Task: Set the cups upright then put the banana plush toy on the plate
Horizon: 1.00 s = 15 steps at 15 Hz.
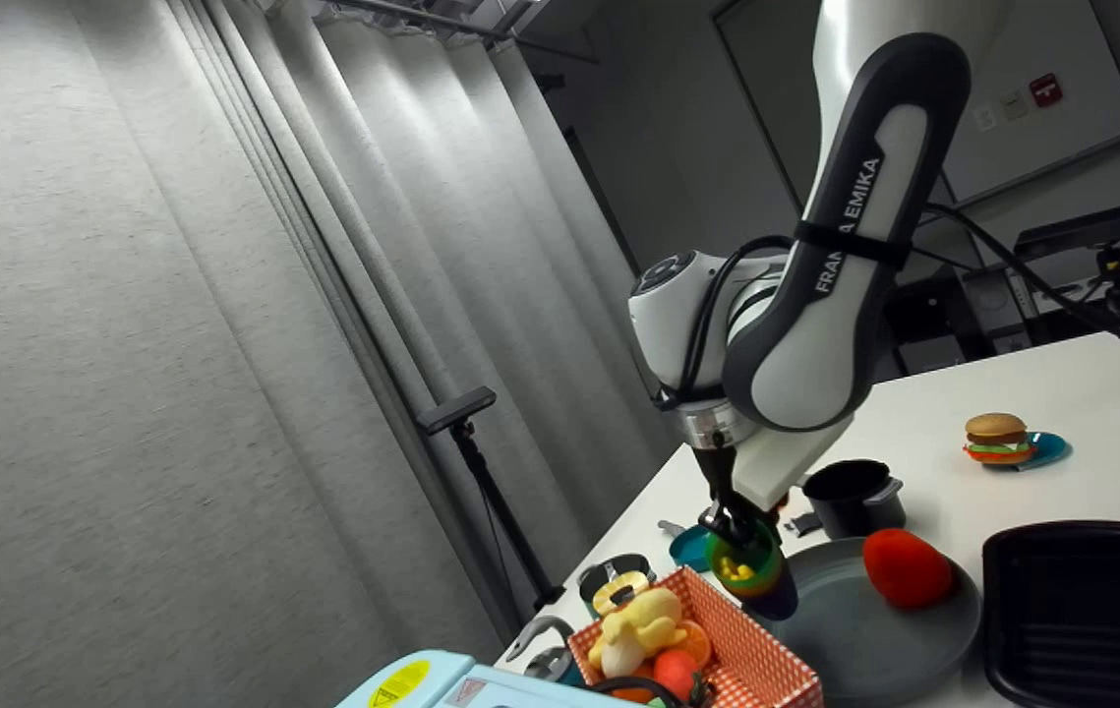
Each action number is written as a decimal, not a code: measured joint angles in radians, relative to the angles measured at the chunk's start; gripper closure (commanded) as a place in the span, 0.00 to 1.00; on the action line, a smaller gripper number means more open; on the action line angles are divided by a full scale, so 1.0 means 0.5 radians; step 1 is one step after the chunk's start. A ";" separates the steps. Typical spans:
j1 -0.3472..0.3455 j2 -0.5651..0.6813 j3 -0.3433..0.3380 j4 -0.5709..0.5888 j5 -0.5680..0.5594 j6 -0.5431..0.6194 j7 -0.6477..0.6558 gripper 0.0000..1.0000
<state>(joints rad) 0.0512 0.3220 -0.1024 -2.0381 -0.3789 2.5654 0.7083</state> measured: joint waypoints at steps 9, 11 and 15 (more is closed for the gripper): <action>0.000 0.068 -0.041 -0.022 0.400 0.014 0.026 0.97; 0.000 0.069 -0.049 -0.024 0.467 0.014 0.033 0.97; -0.001 0.070 -0.074 -0.028 0.576 0.014 0.079 0.97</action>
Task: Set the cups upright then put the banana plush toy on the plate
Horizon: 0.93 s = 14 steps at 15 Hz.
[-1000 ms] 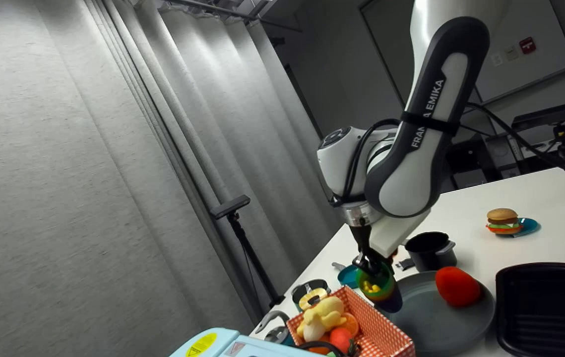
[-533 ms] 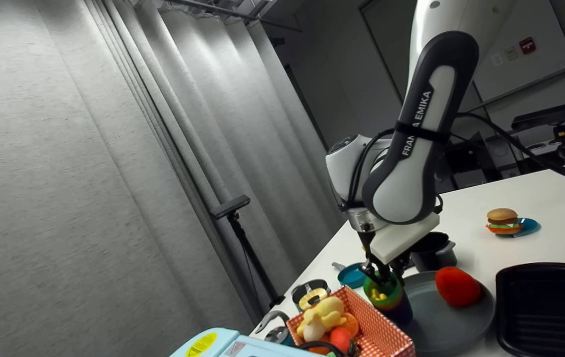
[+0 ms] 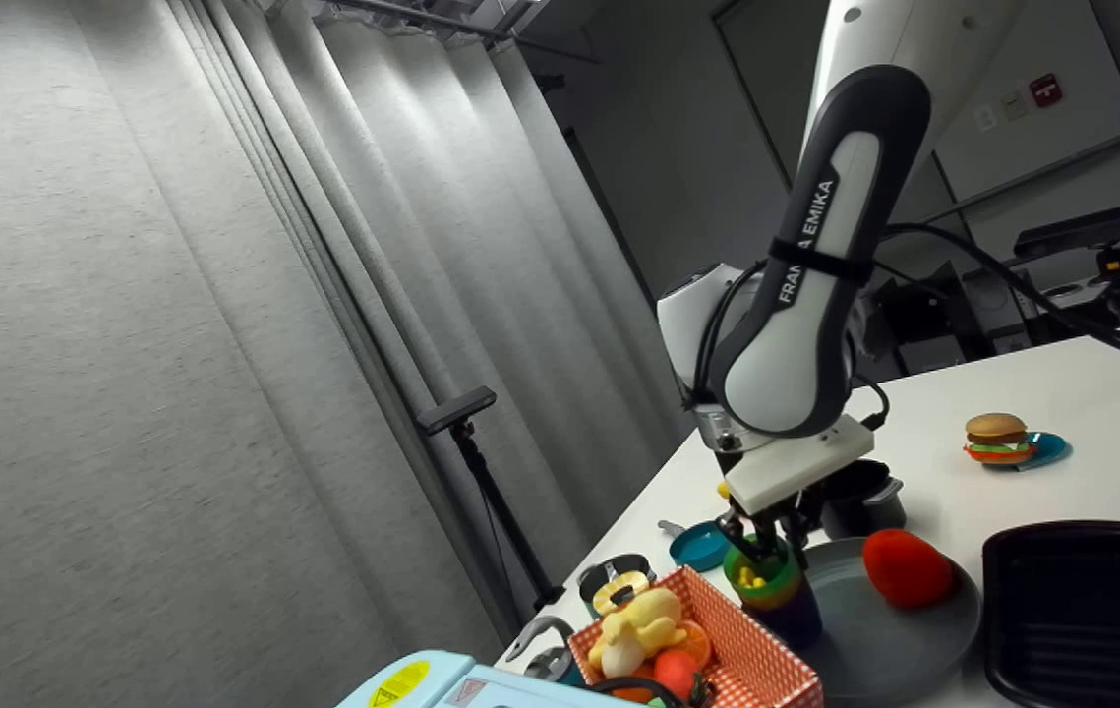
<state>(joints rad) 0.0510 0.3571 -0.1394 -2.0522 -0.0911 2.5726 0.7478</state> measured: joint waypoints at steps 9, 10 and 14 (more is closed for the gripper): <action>-0.021 0.001 -0.023 -0.046 0.141 0.000 0.038 0.31; -0.023 0.001 -0.024 -0.047 0.143 0.000 0.043 0.23; -0.023 0.001 -0.034 -0.047 0.142 0.000 0.055 0.00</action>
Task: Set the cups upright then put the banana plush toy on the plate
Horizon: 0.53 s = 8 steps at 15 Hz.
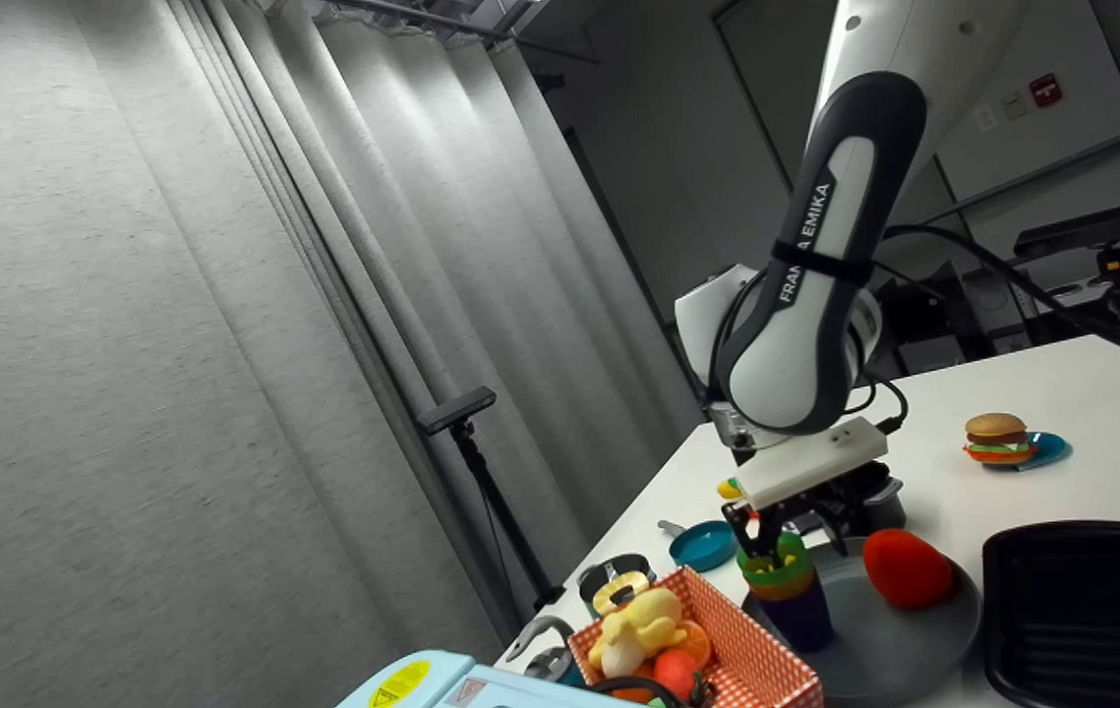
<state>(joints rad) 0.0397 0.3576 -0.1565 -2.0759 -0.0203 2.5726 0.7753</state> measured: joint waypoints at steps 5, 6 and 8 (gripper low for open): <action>0.115 -0.019 -0.110 0.003 -0.389 0.002 0.175 0.00; 0.156 -0.028 -0.139 0.004 -0.518 0.003 0.237 0.00; 0.236 -0.058 -0.185 0.005 -0.794 0.003 0.374 0.00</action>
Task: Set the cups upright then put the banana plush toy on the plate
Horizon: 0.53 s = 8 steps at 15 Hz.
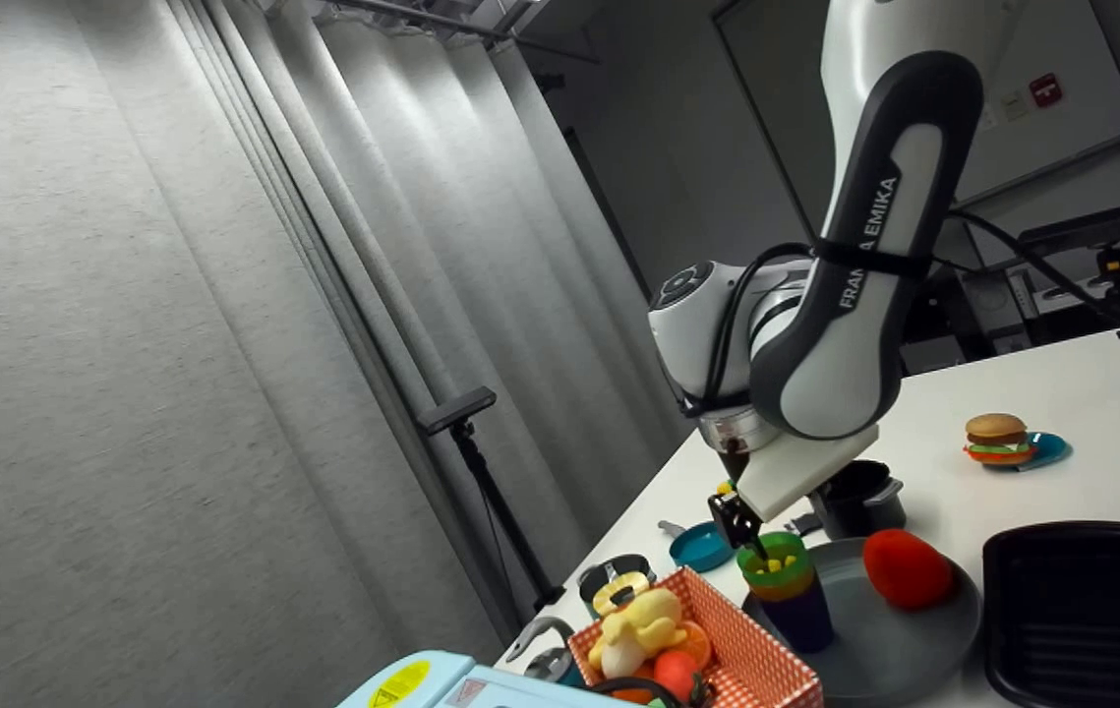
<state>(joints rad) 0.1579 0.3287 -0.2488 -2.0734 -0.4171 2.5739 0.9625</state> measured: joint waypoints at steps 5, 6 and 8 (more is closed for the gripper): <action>0.104 -0.094 0.016 0.008 -0.505 0.000 0.247 0.00; 0.107 -0.109 0.037 0.010 -0.568 0.000 0.263 0.00; 0.106 -0.125 0.094 0.016 -0.661 0.003 0.259 0.00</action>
<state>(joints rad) 0.2107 0.2663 -0.2019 -2.0653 -0.7476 2.5754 1.0922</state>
